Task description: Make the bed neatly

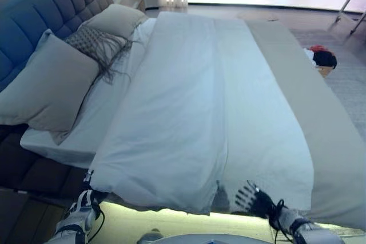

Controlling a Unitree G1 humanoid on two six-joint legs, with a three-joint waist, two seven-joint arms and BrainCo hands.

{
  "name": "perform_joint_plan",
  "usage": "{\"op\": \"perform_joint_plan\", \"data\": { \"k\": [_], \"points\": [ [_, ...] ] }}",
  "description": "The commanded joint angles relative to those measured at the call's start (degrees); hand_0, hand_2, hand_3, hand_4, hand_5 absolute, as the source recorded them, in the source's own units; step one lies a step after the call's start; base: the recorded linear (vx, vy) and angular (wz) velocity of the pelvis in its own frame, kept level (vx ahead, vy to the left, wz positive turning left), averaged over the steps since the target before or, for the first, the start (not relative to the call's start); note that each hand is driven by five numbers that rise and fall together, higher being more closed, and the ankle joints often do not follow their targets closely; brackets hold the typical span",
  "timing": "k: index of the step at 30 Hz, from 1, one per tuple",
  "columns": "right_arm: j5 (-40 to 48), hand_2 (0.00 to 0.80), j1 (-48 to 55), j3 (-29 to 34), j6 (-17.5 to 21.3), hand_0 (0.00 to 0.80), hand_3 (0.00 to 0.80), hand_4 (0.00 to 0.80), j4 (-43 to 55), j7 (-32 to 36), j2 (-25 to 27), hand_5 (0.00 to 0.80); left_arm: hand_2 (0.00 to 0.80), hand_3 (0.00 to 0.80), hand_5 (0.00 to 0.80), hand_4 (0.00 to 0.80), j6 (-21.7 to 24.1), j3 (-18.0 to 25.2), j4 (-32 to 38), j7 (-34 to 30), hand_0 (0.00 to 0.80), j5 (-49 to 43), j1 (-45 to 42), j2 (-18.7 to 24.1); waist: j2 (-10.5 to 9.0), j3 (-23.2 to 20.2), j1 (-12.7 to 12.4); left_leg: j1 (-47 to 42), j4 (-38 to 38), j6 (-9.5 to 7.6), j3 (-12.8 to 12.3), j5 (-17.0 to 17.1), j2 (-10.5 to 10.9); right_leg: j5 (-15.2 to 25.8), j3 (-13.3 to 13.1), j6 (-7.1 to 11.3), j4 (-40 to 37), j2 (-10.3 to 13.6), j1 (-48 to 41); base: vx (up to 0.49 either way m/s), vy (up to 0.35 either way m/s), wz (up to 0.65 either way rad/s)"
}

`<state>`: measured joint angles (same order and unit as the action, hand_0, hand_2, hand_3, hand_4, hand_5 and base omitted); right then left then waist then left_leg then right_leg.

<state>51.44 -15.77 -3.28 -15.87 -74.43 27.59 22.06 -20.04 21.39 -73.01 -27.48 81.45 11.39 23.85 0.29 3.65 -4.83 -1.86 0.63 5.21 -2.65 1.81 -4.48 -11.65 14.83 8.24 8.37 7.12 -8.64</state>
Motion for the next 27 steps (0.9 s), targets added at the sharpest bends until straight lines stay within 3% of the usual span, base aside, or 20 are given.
{"op": "perform_joint_plan", "data": {
  "k": [1, 4, 7, 8, 11, 13, 15, 17, 19, 21, 27],
  "points": [
    [2.11, 0.000, -2.76, -1.12, 0.48, 0.000, 0.000, 0.000, 0.59, 0.04, 0.31, 0.000, 0.800, 0.800, 0.800, 0.800, 6.02, 5.21, 4.72, 0.39, 0.800, 5.99, -5.22, 9.01, 0.77, -0.01, -6.08, 7.28, -3.97, -2.52, 0.00, 3.62, 9.34, 3.86, -2.02, -2.70, 0.13, -4.86, -4.06, -0.257, -0.100, -0.11],
    [1.18, 0.000, -2.26, -0.35, 0.05, 0.000, 0.000, 0.000, 1.39, -0.82, 1.17, 0.000, 0.800, 0.800, 0.800, 0.800, 6.12, 5.66, 6.77, 1.60, 0.800, 4.15, -5.86, 7.91, 1.23, 0.95, -6.75, 10.56, -3.93, -0.21, -1.70, 6.08, 7.34, 0.73, -1.13, -4.75, -4.38, -6.13, -6.11, -0.216, -0.073, 0.08],
    [2.11, 0.000, -1.21, 0.29, -0.60, 0.000, 0.000, 0.000, 1.94, -1.79, 2.15, 0.000, 0.800, 0.800, 0.800, 0.800, 6.34, 6.17, 7.87, 2.81, 0.800, 5.10, -6.51, 7.33, 1.23, 1.68, -7.27, 13.04, -5.04, 1.19, -0.69, 8.31, 6.29, 1.20, -1.70, -5.49, -6.70, -6.94, -6.82, -0.225, -0.041, -0.09],
    [2.08, 0.000, -0.88, 0.83, -0.70, 0.000, 0.000, 0.000, 1.83, -1.98, 2.29, 0.000, 0.800, 0.800, 0.800, 0.800, 6.44, 6.67, 8.00, 3.51, 0.800, 4.99, -6.61, 7.07, 1.11, 1.91, -7.30, 12.95, -4.49, 1.17, -1.08, 8.00, 5.78, 1.44, -0.99, -5.60, -6.74, -6.79, -6.44, -0.249, 0.002, -0.15],
    [1.97, 0.000, 1.02, 2.88, -0.28, 0.000, 0.000, 0.000, 1.51, -2.36, 2.32, 0.000, 0.800, 0.800, 0.800, 0.800, 6.89, 7.19, 7.62, 4.31, 0.800, 3.37, -6.30, 5.98, -0.58, 2.87, -5.27, 11.89, 5.92, 0.70, -6.18, 2.88, 2.69, 2.01, 2.60, -5.75, -5.30, -4.21, -4.65, -0.243, 0.067, 0.14],
    [1.66, 0.000, 2.05, 3.90, -0.32, 0.000, 0.000, 0.000, 1.24, -2.15, 2.70, 0.000, 0.800, 0.800, 0.800, 0.800, 7.58, 7.15, 7.36, 4.47, 0.800, 3.29, -6.27, 5.37, -1.18, 3.22, -4.23, 11.18, 10.86, 0.68, -4.97, 1.14, 1.03, 2.00, 3.11, -5.90, -3.77, -3.04, -3.52, -0.159, 0.151, 0.37],
    [0.56, 0.000, 3.30, 5.09, -0.09, 0.000, 0.000, 0.000, 0.89, -1.84, 3.33, 0.000, 0.800, 0.800, 0.800, 0.800, 8.59, 7.07, 7.74, 5.52, 0.800, 3.39, -6.37, 4.66, -1.03, 3.25, -2.29, 7.53, 11.52, 0.78, -4.02, 0.87, -2.85, 1.36, 3.22, -6.09, -0.14, -1.63, -0.75, -0.138, 0.267, 0.25],
    [-0.12, 0.000, 4.57, 6.37, 0.28, 0.000, 0.000, 0.000, 0.17, -1.61, 4.44, 0.000, 0.800, 0.800, 0.800, 0.800, 9.06, 6.47, 7.42, 6.40, 0.800, 2.83, -5.82, 4.23, 0.04, 2.98, -0.12, 4.42, 10.55, 2.53, -3.69, 3.72, -8.29, -0.60, 3.23, -6.62, 4.35, -0.72, 2.17, -0.126, 0.322, -0.16],
    [0.36, 0.000, 4.87, 7.32, 0.19, 0.000, 0.000, 0.000, -0.24, -1.96, 5.32, 0.000, 0.800, 0.800, 0.800, 0.800, 9.68, 5.59, 7.29, 7.15, 0.800, 3.51, -5.28, 3.62, 0.80, 2.75, 1.05, 2.50, 8.31, 3.35, -3.23, 4.19, -10.01, -1.02, 2.85, -6.56, 6.02, 0.06, 3.85, -0.101, 0.340, -0.22],
    [1.20, 0.000, 5.20, 8.96, -0.19, 0.000, 0.000, 0.000, -0.62, -2.65, 6.08, 0.000, 0.800, 0.800, 0.800, 0.800, 9.97, 4.97, 6.97, 7.79, 0.800, 3.34, -5.05, 2.42, 1.90, 2.63, 1.91, 1.06, 6.21, 4.20, -3.52, 3.94, -10.30, -1.22, 3.24, -6.03, 7.43, 1.19, 4.89, -0.057, 0.368, 0.30],
    [-0.19, 0.000, 6.29, 10.96, -1.33, 0.000, 0.000, 0.000, -0.97, -2.23, 6.91, 0.000, 0.800, 0.800, 0.800, 0.800, 8.44, 4.31, 3.63, 5.74, 0.800, 4.48, -5.94, 1.54, 2.96, 3.33, 3.22, -1.60, 4.71, 3.81, -4.22, -1.82, -6.57, 2.26, 2.43, -2.71, 5.96, 5.70, 5.31, -0.059, 0.344, 0.40]
  ]
}}
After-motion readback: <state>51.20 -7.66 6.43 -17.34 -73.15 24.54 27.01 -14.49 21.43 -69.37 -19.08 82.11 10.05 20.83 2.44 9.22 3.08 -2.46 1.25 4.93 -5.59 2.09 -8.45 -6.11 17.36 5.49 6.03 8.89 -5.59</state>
